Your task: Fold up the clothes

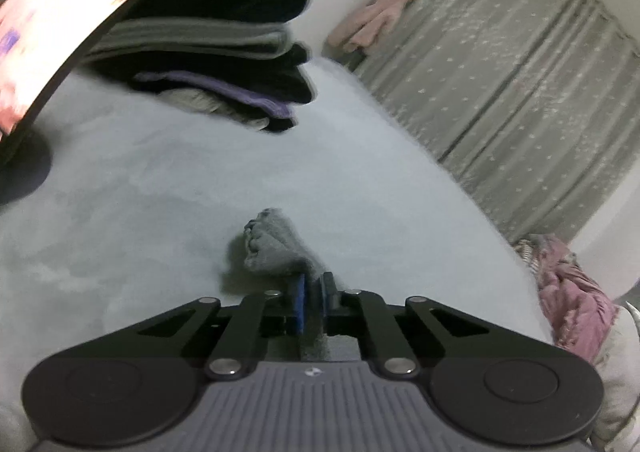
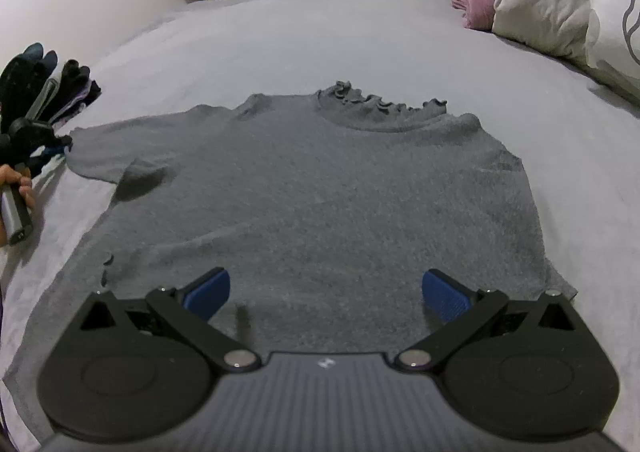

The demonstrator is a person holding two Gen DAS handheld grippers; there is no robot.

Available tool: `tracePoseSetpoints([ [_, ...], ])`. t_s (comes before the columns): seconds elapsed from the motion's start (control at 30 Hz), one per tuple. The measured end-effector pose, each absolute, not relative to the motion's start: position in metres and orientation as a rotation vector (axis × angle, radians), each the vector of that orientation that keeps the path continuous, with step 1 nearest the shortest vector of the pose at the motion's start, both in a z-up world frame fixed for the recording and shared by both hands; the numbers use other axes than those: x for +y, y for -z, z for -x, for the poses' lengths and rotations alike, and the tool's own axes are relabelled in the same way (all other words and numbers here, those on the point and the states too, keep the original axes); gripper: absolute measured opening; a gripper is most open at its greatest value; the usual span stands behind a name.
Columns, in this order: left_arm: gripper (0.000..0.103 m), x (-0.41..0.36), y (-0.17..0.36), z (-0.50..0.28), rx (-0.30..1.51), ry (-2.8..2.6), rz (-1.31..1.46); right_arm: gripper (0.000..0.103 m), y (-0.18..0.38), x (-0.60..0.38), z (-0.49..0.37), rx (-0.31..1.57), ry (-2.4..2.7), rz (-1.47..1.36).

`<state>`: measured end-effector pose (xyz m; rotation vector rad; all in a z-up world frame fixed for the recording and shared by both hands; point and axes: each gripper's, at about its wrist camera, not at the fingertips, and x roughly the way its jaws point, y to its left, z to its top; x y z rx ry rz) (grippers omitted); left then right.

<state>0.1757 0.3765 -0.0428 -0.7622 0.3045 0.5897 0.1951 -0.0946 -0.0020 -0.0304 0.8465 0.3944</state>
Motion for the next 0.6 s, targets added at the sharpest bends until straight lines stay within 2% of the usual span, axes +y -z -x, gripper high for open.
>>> tracePoseSetpoints([
  [0.23,0.006,0.324,0.013,-0.173,0.274,-0.431,0.673,0.103,-0.010,-0.095,-0.190,0.820,-0.424,-0.004],
  [0.47,0.009,0.290,0.007,-0.176,0.352,-0.392,0.590,0.103,-0.011,-0.097,-0.188,0.829,-0.430,-0.019],
  [0.5,0.016,0.293,0.009,-0.176,0.365,-0.413,0.596,0.103,-0.011,-0.099,-0.188,0.830,-0.428,-0.020],
  [0.53,0.038,0.299,0.014,-0.176,0.390,-0.463,0.610,0.103,-0.011,-0.100,-0.187,0.832,-0.426,-0.021],
  [0.6,0.060,0.312,0.022,-0.174,0.413,-0.566,0.643,0.103,-0.010,-0.103,-0.186,0.838,-0.422,-0.023],
])
